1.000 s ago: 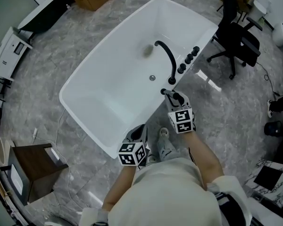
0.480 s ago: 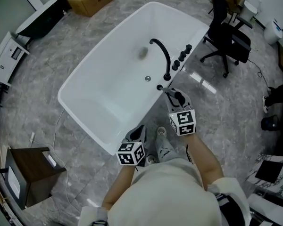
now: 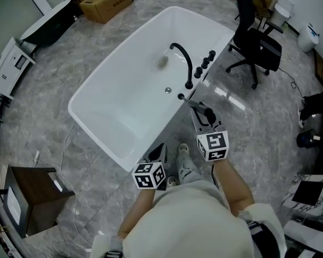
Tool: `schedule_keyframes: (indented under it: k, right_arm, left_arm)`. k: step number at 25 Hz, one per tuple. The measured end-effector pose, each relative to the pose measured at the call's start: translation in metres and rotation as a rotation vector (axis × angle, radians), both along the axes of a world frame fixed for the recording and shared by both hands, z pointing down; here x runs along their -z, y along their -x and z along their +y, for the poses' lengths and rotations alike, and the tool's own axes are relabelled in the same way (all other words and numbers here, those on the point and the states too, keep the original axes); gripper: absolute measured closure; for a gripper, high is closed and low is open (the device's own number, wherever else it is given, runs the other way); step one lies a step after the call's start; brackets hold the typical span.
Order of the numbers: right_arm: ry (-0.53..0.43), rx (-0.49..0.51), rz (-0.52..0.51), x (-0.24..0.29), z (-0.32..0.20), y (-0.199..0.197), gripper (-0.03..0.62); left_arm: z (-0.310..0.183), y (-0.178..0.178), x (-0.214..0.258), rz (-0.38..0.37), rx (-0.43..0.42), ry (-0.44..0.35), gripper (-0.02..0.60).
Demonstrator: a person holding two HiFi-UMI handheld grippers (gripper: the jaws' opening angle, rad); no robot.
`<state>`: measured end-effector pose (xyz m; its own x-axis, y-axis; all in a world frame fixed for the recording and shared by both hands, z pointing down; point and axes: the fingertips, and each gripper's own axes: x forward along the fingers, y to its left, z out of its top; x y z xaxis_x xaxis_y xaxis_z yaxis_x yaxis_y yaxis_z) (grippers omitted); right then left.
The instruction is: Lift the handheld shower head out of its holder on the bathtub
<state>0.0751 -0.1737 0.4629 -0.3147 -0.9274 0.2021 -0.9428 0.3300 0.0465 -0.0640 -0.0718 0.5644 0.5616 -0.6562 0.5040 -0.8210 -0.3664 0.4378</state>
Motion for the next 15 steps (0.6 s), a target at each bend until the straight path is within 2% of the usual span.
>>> schedule_keyframes:
  k: [15]
  right_arm:
    - [-0.129,-0.013,-0.020,0.064,0.087,0.001,0.453]
  left_arm:
    - [0.050,0.017,0.014,-0.002,0.006,-0.053,0.561]
